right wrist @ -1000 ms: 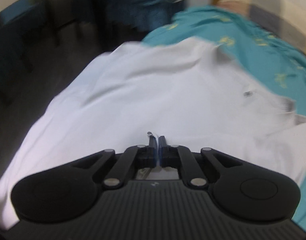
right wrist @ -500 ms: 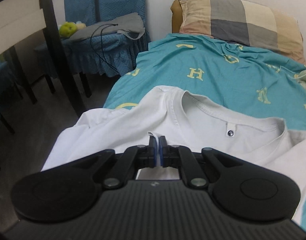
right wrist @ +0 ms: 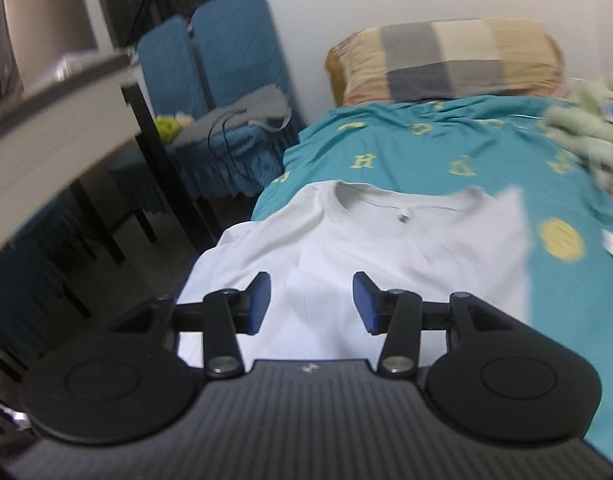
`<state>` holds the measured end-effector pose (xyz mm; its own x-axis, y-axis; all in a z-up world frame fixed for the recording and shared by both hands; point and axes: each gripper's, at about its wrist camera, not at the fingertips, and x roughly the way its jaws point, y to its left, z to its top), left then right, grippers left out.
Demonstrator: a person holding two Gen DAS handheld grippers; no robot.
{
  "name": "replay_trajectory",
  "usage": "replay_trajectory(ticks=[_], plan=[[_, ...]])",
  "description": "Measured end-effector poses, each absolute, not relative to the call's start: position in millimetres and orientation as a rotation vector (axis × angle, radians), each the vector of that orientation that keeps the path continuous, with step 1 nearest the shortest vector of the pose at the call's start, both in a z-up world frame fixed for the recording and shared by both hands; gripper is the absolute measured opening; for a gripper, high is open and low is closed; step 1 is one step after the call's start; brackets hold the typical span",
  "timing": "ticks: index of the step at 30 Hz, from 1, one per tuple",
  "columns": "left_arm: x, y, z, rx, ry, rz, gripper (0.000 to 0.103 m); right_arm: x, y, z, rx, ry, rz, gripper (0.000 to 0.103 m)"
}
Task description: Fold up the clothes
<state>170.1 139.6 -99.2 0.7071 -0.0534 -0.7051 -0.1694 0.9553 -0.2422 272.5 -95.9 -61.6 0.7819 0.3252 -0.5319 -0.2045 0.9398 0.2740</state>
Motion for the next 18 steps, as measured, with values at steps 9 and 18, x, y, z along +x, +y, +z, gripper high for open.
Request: replay_trajectory(ticks=[9, 18], plan=[[125.0, 99.1, -92.4, -0.288, 0.771, -0.054, 0.078, 122.3, -144.3, -49.5, 0.231, 0.593, 0.224, 0.048], [129.4, 124.0, -89.9, -0.431, 0.781, 0.007, 0.078, 108.3, -157.9, -61.3, 0.306, 0.580, 0.210, 0.049]])
